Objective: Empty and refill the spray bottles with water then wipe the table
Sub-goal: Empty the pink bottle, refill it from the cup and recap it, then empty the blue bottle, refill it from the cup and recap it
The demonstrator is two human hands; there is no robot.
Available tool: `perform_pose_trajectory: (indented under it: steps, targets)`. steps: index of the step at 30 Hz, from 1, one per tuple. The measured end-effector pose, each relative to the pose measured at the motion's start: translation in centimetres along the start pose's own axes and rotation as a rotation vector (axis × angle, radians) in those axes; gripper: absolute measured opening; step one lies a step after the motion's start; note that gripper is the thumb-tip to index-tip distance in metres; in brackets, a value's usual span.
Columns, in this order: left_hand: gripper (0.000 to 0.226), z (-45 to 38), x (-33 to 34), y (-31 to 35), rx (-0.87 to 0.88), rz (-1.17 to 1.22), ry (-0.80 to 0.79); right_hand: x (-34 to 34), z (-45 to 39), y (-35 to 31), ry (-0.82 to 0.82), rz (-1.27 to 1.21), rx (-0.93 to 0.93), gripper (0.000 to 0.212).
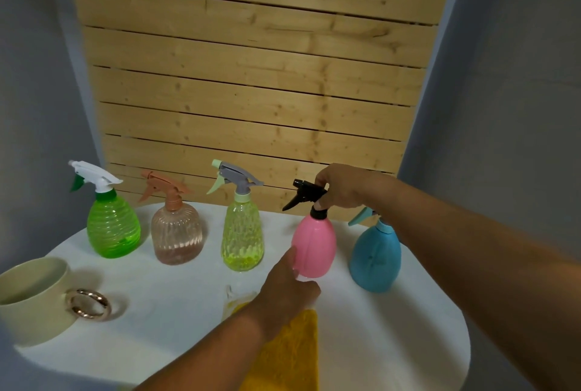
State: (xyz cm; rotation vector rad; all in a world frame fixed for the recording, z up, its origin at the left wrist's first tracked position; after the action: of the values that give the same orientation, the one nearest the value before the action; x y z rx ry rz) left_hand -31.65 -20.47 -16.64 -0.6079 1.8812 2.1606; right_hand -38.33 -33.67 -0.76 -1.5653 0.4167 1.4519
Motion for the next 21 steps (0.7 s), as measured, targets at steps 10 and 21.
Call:
perform_pose_trajectory:
  steps: [10, 21]
  targets:
    - [0.078, -1.6, -0.5, -0.5, -0.058, 0.002, 0.095, -3.9, 3.9, 4.0, -0.137, 0.329, 0.226, 0.07]
    - [0.09, 0.0, -1.3, 1.2, -0.012, -0.07, 0.186, -4.2, 7.5, 1.8, -0.08, 0.489, 0.149, 0.029]
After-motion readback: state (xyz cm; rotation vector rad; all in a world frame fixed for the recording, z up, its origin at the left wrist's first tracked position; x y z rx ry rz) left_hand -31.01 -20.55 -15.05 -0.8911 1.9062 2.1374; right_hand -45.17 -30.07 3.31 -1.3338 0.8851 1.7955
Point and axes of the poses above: each hand's wrist, its own z-axis away from the middle knuckle, its own x-axis out of the palm, y = z × x, the point moved 5 cm from there along -z, towards the middle knuckle, and after that the axes turned 15 degrees about -z, right-handed, at the moved point
